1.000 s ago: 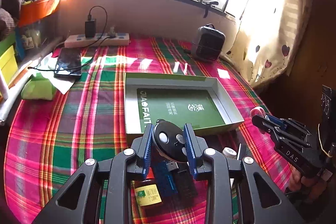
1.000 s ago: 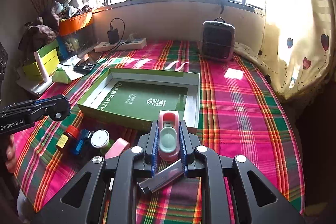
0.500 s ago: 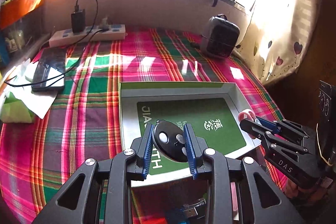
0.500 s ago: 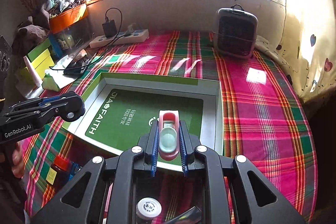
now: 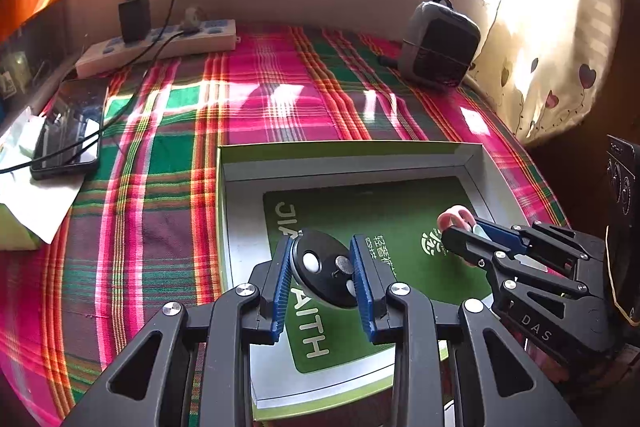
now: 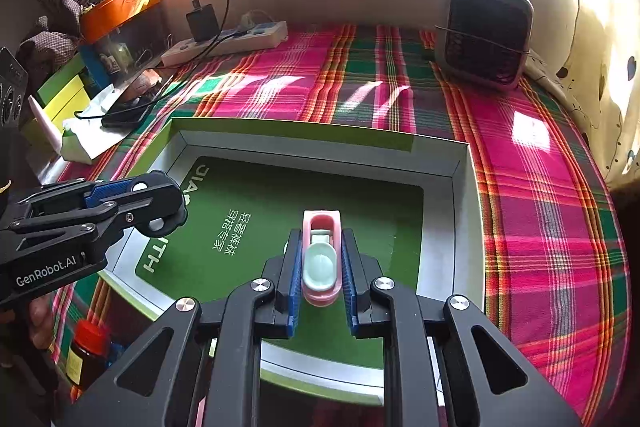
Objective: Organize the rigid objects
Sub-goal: 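Carry the black fob in the left tool while the right tool carries the pink clip into the tray, then open the left tool on the tray floor while the right tool releases the pink clip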
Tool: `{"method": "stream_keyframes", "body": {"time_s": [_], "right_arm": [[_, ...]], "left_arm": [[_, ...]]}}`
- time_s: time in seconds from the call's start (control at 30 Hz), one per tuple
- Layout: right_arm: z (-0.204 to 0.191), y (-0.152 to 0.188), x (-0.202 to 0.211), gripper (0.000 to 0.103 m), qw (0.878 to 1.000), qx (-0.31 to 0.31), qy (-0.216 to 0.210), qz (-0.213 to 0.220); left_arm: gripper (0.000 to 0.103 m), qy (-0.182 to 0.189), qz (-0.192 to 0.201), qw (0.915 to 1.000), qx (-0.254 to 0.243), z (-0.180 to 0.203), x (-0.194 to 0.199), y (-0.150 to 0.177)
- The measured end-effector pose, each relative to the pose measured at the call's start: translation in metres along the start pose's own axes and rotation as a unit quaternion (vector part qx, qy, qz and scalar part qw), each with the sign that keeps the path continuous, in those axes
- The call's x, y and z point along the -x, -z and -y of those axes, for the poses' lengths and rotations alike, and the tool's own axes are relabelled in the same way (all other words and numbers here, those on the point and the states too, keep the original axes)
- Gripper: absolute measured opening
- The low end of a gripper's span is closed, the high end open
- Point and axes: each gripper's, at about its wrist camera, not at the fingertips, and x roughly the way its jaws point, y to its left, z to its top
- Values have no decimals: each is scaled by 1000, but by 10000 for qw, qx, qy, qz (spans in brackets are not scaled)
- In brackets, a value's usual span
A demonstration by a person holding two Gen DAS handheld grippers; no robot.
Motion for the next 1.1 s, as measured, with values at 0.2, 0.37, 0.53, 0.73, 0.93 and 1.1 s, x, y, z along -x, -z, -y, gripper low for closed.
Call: {"method": "stream_keyframes", "body": {"time_s": [0.2, 0.37, 0.53, 0.73, 0.93, 1.1], "right_arm": [[0, 0, -7, 19, 10000, -3, 18, -98], [0, -1, -10, 19, 9999, -13, 31, -113], [1, 0, -10, 19, 9999, -59, 13, -93], [1, -1, -10, 19, 9999, -102, 1, -90], [3, -1, -11, 19, 9999, -141, -14, -73], [3, -1, -10, 24, 9999, -152, -16, -70]], "left_arm": [[28, -10, -59, 10000, -18, -1, -6, 1], [28, -60, -54, 9999, -90, 0, -8, 2], [28, -42, -46, 10000, -67, 0, -8, 2], [28, -85, -46, 9999, -77, 1, -9, 1], [28, -95, -52, 9999, -90, 1, -9, 1], [28, -45, -54, 10000, -29, 0, -9, 1]]}}
